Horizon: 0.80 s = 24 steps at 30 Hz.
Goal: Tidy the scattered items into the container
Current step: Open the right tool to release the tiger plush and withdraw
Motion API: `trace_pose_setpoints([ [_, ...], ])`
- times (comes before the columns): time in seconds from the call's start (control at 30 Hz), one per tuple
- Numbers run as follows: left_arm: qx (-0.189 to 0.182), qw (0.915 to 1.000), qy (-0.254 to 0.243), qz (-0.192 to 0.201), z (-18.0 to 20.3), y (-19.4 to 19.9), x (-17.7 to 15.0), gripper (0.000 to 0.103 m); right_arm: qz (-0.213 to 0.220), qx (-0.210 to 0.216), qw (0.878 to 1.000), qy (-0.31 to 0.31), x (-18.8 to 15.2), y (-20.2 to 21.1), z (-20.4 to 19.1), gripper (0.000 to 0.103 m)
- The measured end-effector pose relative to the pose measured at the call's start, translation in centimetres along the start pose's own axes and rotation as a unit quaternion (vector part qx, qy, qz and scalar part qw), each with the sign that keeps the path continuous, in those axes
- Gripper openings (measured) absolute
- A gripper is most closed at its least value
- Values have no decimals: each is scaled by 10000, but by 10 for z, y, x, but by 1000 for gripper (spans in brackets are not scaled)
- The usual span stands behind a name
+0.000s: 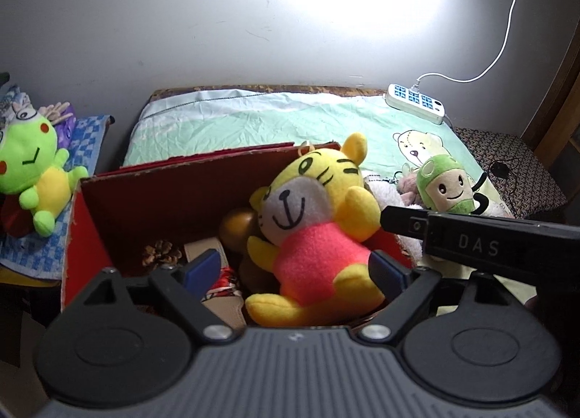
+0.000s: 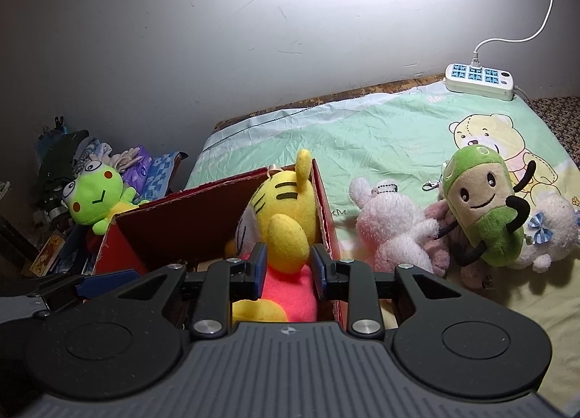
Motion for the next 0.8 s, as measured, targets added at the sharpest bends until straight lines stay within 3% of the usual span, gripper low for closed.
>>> trace_pose_setpoints([
  [0.53,820,9962,223,-198,-32,7,-16,91,-92,96,9999,81,-14,-2,-13,30],
  [0.8,975,9939,329,-391,-42,1,-27,91,-96,101,9995,281,-22,-4,-25,30],
])
Point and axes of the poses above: each gripper's, at about its wrist camera, not at the fingertips, and y roughly against the way its jaws point, z to its right, x to its top, the point moved 6 cm from there along -y, roughly the way its jaws point, and after that the axes turned 8 degrees about -y, right-handed, at the moved point
